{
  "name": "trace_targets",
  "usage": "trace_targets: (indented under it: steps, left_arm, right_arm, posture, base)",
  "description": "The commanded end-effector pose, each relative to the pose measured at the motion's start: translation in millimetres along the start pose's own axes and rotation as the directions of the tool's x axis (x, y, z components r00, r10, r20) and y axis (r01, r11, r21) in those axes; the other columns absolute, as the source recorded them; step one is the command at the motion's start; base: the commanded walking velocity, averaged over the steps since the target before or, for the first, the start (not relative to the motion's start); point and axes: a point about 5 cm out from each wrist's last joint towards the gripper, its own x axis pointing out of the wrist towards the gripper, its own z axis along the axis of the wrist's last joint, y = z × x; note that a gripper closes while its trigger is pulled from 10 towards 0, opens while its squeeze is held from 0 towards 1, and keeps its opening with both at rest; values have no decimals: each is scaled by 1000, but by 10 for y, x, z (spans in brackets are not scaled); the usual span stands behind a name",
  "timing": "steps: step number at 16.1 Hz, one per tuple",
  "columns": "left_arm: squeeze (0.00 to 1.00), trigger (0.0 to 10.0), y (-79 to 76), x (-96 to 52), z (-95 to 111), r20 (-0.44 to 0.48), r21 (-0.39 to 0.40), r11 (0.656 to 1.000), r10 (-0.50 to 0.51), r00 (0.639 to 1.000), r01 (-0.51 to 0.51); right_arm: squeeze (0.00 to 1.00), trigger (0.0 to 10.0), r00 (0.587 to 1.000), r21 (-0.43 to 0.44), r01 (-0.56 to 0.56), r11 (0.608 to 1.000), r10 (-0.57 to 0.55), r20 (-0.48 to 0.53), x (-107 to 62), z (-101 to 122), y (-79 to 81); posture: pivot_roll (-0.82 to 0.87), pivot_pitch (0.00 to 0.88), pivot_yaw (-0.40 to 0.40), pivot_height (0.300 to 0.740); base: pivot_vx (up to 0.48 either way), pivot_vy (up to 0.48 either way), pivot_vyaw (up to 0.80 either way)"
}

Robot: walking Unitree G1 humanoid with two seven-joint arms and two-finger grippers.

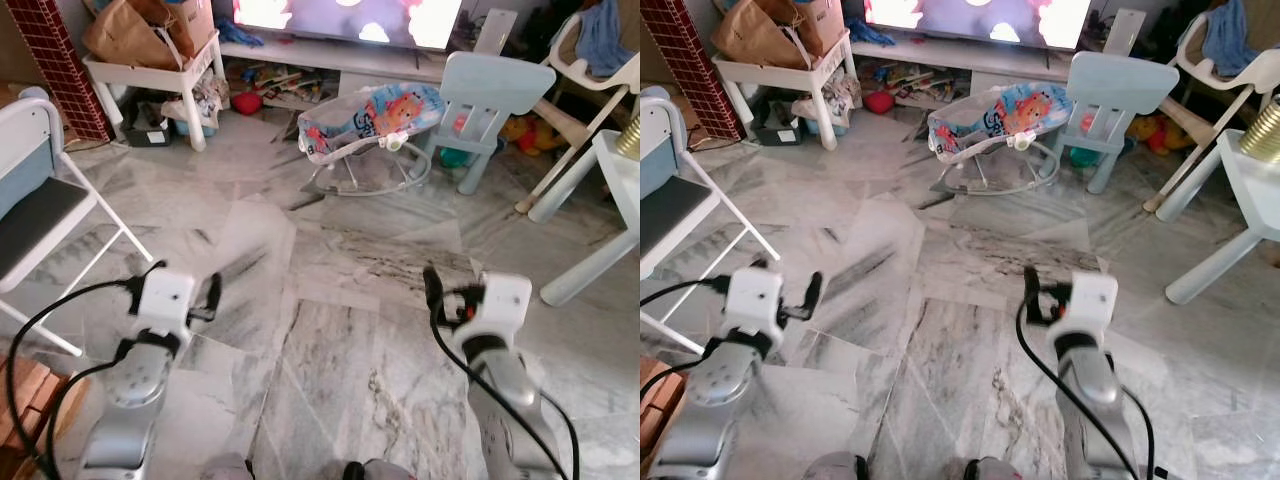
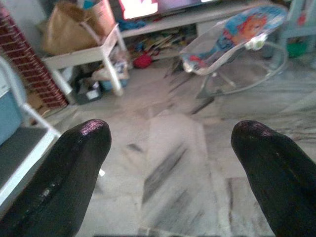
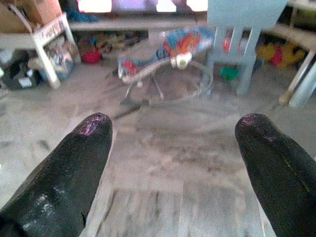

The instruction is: Restocking fridge

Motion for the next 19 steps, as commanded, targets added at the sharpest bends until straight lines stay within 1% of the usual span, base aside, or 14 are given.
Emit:
trace_targets:
  steps: [1,2,3,4,7,10,11,15,16,19]
  left_arm:
    - [0,10000,48,-36,-25,-17,2,1000,20,1000,-20]
    - [0,10000,27,-38,-34,-24,13,1000,3,1000,-3]
    - [0,10000,-21,-14,-11,-16,6,1000,-19,1000,19]
    - [0,10000,-45,18,21,-7,6,1000,-20,1000,20]
    - [0,10000,-48,34,33,-6,0,1000,-3,1000,3]
    - [0,10000,-84,55,8,-28,-30,1000,-6,1000,5]
    - [0,10000,-100,76,30,-19,-20,1000,-19,1000,19]
    - [0,10000,-58,110,59,-12,2,1000,-21,1000,21]
    - [0,10000,-44,107,65,-13,5,1000,-15,1000,15]
    - [0,10000,-22,73,34,-34,-21,1000,11,999,-11]
  right_arm:
    - [0,10000,1000,-17,6,1000,-7,-11,-17,-17,12]
    - [0,10000,1000,-3,-9,1000,9,-6,-28,-1,55]
    - [0,10000,999,6,-43,999,43,-10,-25,10,100]
    - [0,10000,998,-9,-54,999,54,-14,-17,20,112]
    - [0,10000,999,-28,-48,998,47,-16,13,35,59]
    - [0,10000,1000,-4,-4,1000,4,-22,76,52,1]
    - [0,10000,1000,-4,-4,1000,4,-18,91,63,10]
    - [0,10000,1000,-1,7,1000,-7,-20,93,43,2]
    - [0,10000,999,18,15,1000,-14,-30,98,27,4]
    - [0,10000,1000,11,3,1000,-3,-20,149,55,41]
  posture:
    - [132,71,-33,740]
    - [131,70,-35,740]
    - [137,84,-46,740]
    - [139,97,-54,740]
    - [142,99,-64,740]
    - [142,94,-58,740]
    - [141,94,-54,740]
    - [145,96,-46,740]
    - [155,97,-49,740]
    - [165,99,-55,740]
  base:
    - [0,0,0]
    - [0,0,0]
    - [-244,0,0]
    - [-251,0,0]
    - [-306,0,0]
    - [-335,0,0]
    - [-341,0,0]
    - [-342,0,0]
    - [-345,0,0]
    - [-342,0,0]
